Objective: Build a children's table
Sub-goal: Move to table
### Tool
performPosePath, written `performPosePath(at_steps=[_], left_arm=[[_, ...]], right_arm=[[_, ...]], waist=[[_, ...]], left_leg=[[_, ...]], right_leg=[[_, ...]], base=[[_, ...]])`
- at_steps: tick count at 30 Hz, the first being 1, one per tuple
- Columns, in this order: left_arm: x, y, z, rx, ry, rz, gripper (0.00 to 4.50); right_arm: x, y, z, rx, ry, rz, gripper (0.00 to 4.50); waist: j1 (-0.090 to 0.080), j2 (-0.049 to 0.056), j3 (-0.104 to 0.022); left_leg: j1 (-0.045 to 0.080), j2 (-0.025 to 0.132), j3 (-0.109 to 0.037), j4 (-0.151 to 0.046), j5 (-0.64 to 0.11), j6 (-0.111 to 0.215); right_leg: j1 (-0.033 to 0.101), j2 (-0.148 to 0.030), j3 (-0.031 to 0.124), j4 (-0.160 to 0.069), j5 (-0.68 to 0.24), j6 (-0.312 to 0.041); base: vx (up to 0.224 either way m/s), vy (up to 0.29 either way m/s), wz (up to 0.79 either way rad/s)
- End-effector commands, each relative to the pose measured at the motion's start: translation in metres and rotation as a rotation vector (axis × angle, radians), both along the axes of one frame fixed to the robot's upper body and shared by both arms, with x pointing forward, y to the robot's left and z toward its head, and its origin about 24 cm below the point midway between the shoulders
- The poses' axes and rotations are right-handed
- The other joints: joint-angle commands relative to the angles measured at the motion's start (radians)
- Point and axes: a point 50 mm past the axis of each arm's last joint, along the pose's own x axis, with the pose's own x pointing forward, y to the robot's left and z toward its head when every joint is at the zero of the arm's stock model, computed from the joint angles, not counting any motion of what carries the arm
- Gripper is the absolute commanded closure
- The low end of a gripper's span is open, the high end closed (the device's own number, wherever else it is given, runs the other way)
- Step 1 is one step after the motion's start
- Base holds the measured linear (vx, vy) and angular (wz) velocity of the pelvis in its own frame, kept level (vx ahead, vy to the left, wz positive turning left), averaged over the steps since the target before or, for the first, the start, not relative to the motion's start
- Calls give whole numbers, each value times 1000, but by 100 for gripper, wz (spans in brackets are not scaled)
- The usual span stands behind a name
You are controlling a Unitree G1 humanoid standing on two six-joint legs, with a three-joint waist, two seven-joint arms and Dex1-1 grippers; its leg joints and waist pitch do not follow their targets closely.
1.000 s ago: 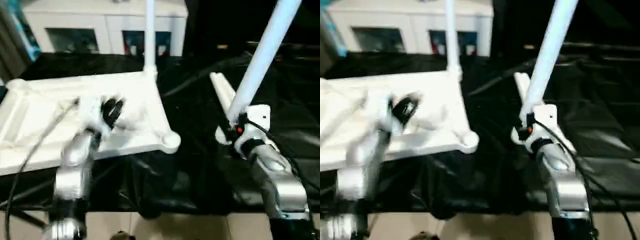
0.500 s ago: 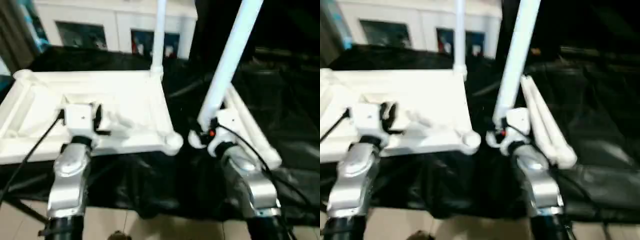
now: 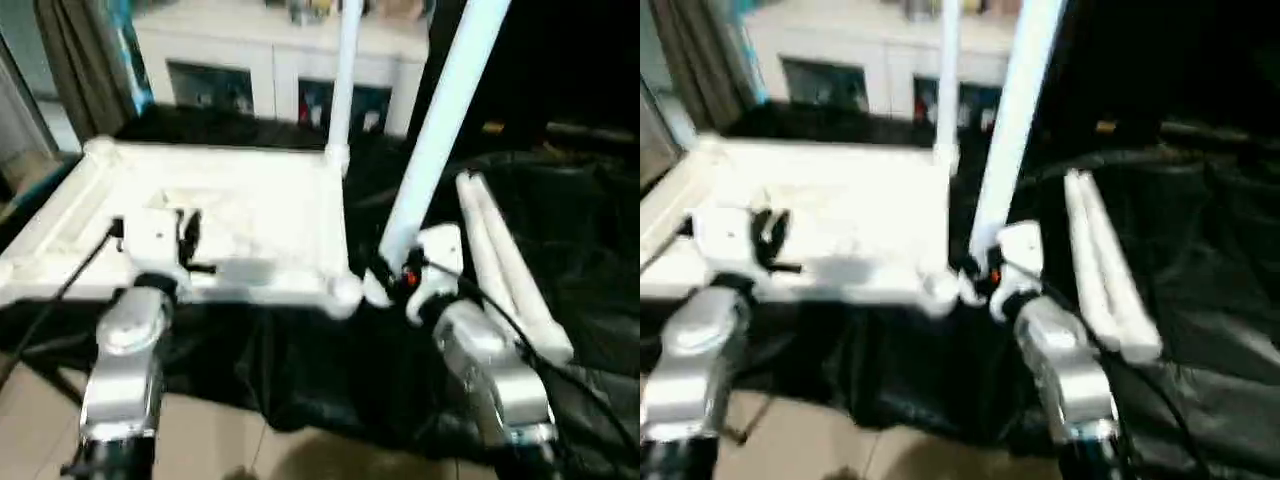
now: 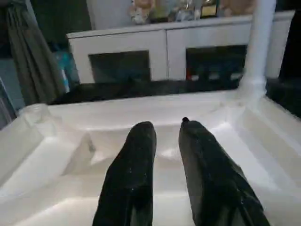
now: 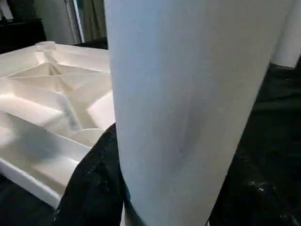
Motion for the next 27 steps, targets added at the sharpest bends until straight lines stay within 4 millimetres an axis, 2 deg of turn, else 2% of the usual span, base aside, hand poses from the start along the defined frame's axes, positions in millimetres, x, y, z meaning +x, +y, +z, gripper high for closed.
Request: performPosePath(at_steps=[1, 2, 3, 4, 5, 6, 7, 8, 9, 10, 11, 12, 13, 14, 15, 16, 17, 18, 19, 20, 21, 22, 23, 25, 26, 27], left_arm=[[1, -5, 0, -2, 10, -27, 341], [1, -5, 0, -2, 11, -27, 341], [1, -5, 0, -7, 13, -26, 341], [1, -5, -1, -11, 16, -24, 341], [0, -6, -1, -15, 17, -24, 341], [0, -6, -1, -19, 19, -24, 341], [0, -6, -1, -19, 19, -24, 341], [-1, -6, -1, -21, 19, -25, 341], [-1, -6, -1, -21, 19, -25, 341], [-1, -7, -1, -20, 20, -25, 341], [-1, -7, -2, -20, 19, -25, 341], [-2, -7, -2, -20, 17, -25, 341], [-2, -7, -1, -26, 8, -27, 341], [-3, -6, -1, -27, 9, -28, 341], [-4, -6, -1, -27, 10, -29, 341], [-4, -6, -2, -30, 12, -36, 341], [-4, -6, -2, -29, 14, -46, 341], [-5, -6, -2, -31, 15, -60, 341], [-6, -10, -2, -33, 12, -125, 341], [-6, -10, -2, -33, 12, -125, 341], [-7, -14, -1, -8, 8, -207, 341], [-7, -14, -1, -6, 8, -214, 341], [-7, -19, -1, 15, 15, -337, 322], [-6, -24, 2, 50, 15, -496, 312], [-4, -27, 4, 73, 19, -572, 312], [-2, -30, 6, 118, 44, -710, 296]], right_arm=[[1, -2, 5, 5, -27, -6, 262], [1, -2, 5, 6, -27, -6, 262], [0, -2, 5, 4, -27, -4, 262], [0, -2, 5, 3, -27, -2, 262], [0, -2, 5, 2, -26, -2, 262], [0, -2, 6, 9, -24, -3, 262], [0, -2, 6, 8, -25, -1, 262], [0, -1, 6, -33, -35, 24, 262], [0, -1, 6, -50, -36, 36, 262], [0, -1, 5, -59, -36, 41, 262], [0, -1, 6, -41, -36, 31, 262], [0, -1, 6, -24, -37, 20, 262], [1, -2, 6, 15, -19, 6, 262], [1, -3, 7, 16, -19, 2, 262], [1, -3, 7, 11, -21, 1, 262], [1, -4, 8, 7, -23, -2, 262], [1, -5, 8, 0, -26, -9, 262], [1, -6, 8, 2, -25, -17, 262], [0, -8, 8, 4, -26, -21, 262], [0, -8, 8, 4, -26, -21, 262], [-1, -9, 9, 9, -30, -17, 262], [-1, -10, 9, 10, -30, -17, 262], [-1, -11, 11, 23, -34, -5, 262], [-1, -13, 14, 28, -38, 18, 262], [0, -14, 15, 23, -41, 31, 262], [0, -17, 17, 9, -47, 53, 262]], waist=[[36, 2, -51], [36, -6, -61], [35, 12, -81], [26, 19, -85], [10, 35, -100], [-23, 43, -118], [-59, 51, -136], [-70, 39, -132], [-70, 27, -125], [-67, 3, -115], [-46, -64, -100], [-11, -33, -81], [-34, -16, -103], [-37, -34, -89], [-47, -8, -97], [-49, 5, -105], [-49, 13, -114], [-49, 15, -115], [-49, 15, -109], [-46, 14, -105], [-45, 12, -98], [-43, 12, -96], [-39, 16, -94], [-36, 14, -81], [-34, 19, -81], [-34, 19, -77]], left_leg=[[-55, 12, -1, 7, -131, 79], [-79, 7, 0, 1, -55, 92], [-78, 8, 2, -35, 46, 101], [-69, 9, -2, -43, 68, 109], [-35, 22, -19, -49, 98, 135], [43, 67, -79, -45, 232, 271], [155, 142, -161, -26, 427, 478], [170, 175, -191, -26, 545, 564], [153, 162, -199, -19, 692, 640], [100, 93, -214, -25, 684, 656], [-118, -118, -109, 44, 372, 472], [-138, -100, -91, 99, 57, 321], [-102, -66, -83, 42, 63, 124], [-105, -65, -66, 11, 97, 76], [-102, -44, -69, -17, 187, 44], [-98, -38, -72, -14, 238, 42], [-75, -28, -70, -2, 344, 49], [-65, -24, -74, 2, 435, 49], [-62, -19, -71, -2, 401, 43], [-62, -17, -68, -6, 351, 39], [-64, -11, -63, -20, 224, 27], [-62, -6, -62, -27, 156, 20], [-57, 0, -57, -37, 49, 10], [-52, 8, -43, -61, -125, 1], [-48, 11, -39, -65, -167, -7], [-42, 16, -32, -73, -241, -20]], right_leg=[[49, -186, 139, -210, -649, -63], [67, -159, 127, -193, -539, -64], [66, -93, 79, -158, -260, -65], [55, -68, 64, -141, -138, -63], [35, -34, 43, -101, 56, -60], [-22, -15, 22, -32, 194, -51], [-148, -38, 26, 27, 78, -26], [-179, -59, 46, 49, 15, 4], [-210, -85, 84, 64, 22, 61], [-185, -82, 103, 41, 90, 84], [-9, -94, 128, -62, 291, 200], [4, -219, 143, -141, 266, 216], [2, -143, 109, -87, 341, 199], [2, -106, 88, -79, 404, 170], [4, -78, 73, -52, 566, 97], [4, -70, 71, -34, 654, 69], [-17, -53, 75, -24, 785, 10], [-22, -41, 75, -18, 817, -49], [-28, -45, 78, -31, 728, -91], [-28, -49, 80, -38, 665, -105], [-26, -58, 83, -52, 527, -129], [-26, -63, 84, -58, 451, -139], [-31, -66, 85, -67, 334, -152], [-40, -70, 91, -85, 146, -151], [-45, -71, 93, -86, 102, -149], [-52, -73, 96, -93, 22, -142]], base=[[139, 2, -7], [157, 28, -2], [157, 28, -2], [159, 46, 2], [211, 29, 2], [211, 29, 2], [189, -12, -3], [58, -25, -18], [58, -25, -18], [-71, -6, -18], [-53, -10, 34], [-53, -10, 34], [33, -49, 45], [63, -42, -1], [63, -42, -1], [56, -6, -5], [0, 0, 0], [0, 0, 0], [0, 0, 0], [0, 0, 0], [0, 0, 0], [-57, 20, -2], [-72, 4, 0], [-74, -1, 1], [-74, -7, 1], [-74, -7, 1]])
